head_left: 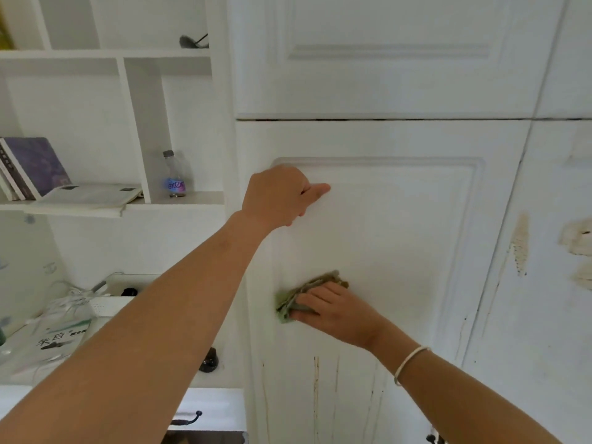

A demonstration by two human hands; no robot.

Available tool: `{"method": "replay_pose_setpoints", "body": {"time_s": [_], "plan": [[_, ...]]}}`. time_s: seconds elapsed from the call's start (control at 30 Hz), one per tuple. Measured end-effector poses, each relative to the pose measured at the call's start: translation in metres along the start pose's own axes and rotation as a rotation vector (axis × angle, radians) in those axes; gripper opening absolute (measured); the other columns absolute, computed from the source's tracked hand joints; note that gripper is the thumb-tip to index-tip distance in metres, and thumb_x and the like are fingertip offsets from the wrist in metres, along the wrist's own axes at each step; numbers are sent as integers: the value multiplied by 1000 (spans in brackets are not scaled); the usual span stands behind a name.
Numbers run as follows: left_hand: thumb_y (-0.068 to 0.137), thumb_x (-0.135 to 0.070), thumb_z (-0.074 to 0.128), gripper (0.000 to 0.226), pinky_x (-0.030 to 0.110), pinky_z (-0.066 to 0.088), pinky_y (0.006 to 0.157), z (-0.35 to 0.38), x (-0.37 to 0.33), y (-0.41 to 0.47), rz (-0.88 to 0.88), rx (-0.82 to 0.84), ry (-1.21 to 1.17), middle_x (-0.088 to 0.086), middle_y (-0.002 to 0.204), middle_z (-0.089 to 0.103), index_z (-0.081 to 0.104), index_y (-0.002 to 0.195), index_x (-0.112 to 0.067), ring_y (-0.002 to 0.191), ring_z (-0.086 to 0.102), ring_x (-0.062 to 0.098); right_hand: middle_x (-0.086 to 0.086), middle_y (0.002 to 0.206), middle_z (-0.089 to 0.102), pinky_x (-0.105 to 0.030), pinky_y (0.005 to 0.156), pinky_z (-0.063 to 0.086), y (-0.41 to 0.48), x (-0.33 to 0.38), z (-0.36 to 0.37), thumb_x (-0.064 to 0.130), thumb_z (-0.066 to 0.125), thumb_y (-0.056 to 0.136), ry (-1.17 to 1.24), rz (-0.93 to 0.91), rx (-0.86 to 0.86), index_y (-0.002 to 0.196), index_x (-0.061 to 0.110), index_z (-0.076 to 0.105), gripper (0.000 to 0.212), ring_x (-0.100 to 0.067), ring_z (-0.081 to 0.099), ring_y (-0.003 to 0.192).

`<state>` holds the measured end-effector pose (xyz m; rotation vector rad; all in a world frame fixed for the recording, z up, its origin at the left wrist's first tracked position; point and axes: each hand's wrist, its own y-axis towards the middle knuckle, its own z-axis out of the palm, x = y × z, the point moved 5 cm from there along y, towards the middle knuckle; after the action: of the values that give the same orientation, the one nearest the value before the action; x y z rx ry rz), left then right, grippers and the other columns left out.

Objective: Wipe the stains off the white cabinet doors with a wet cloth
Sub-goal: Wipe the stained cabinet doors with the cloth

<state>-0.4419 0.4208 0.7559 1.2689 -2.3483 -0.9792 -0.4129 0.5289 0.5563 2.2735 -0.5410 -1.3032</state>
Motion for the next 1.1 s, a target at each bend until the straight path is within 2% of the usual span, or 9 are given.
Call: {"method": "replay_pose_setpoints", "body": {"time_s": [0.23,0.4,0.53,0.63,0.77,0.83,0.9,1.03,1.1], "plan": [[96,-56,37,59,27,41,58,11,-29,-6,51,43,-122,-8,45,51,62,60,-16,47,55,10,-8,116,48,-39,83,44,-45,-120,-87,7,69,89,-206,378,-176,130,20,53,46,-27,50,99],[97,-51,41,60,31,48,72,30,-60,0,76,55,-166,-11,37,45,61,57,-11,46,53,8,-11,116,46,-39,82,44,-65,-101,-81,5,60,92,-322,702,-311,127,20,54,39,-30,47,94],[94,-59,38,62,28,47,74,35,-60,6,50,82,-158,-1,42,57,60,56,-15,46,59,12,-9,110,44,-39,73,54,-115,-37,-44,-3,65,83,-232,794,-192,123,20,54,48,-26,44,92],[93,-60,39,61,27,45,72,36,-61,8,46,97,-129,1,45,60,59,55,-16,45,58,11,-5,109,44,-39,68,57,-150,4,-28,-4,44,89,-154,722,-2,121,23,54,43,-22,44,91],[92,-60,40,61,25,45,68,36,-59,7,41,83,-129,0,43,58,60,55,-16,44,58,12,1,113,46,-40,83,55,-146,-13,-34,6,45,86,-127,703,127,118,37,54,46,-18,45,102],[92,-60,41,61,23,44,66,35,-60,7,34,77,-133,-1,41,57,60,55,-16,43,58,12,21,113,45,-29,102,42,-124,-40,-48,36,51,96,-49,724,116,105,56,55,23,2,40,109],[92,-60,41,61,21,42,63,34,-60,7,28,72,-134,-1,42,57,60,54,-16,43,58,12,19,119,46,-18,108,29,-97,-87,-72,59,45,94,-29,856,23,108,53,59,21,6,36,113],[93,-59,40,61,23,41,60,35,-62,5,26,72,-152,-1,42,57,59,53,-17,45,58,12,-4,122,52,-38,104,38,-69,-144,-107,19,59,96,-47,1010,-312,125,17,63,30,-22,46,116],[94,-58,39,60,22,42,61,35,-61,3,26,68,-151,-2,41,56,59,54,-17,46,59,12,4,124,54,-32,106,39,-76,-133,-97,28,58,97,19,1082,-368,124,17,62,30,-15,48,119]]}}
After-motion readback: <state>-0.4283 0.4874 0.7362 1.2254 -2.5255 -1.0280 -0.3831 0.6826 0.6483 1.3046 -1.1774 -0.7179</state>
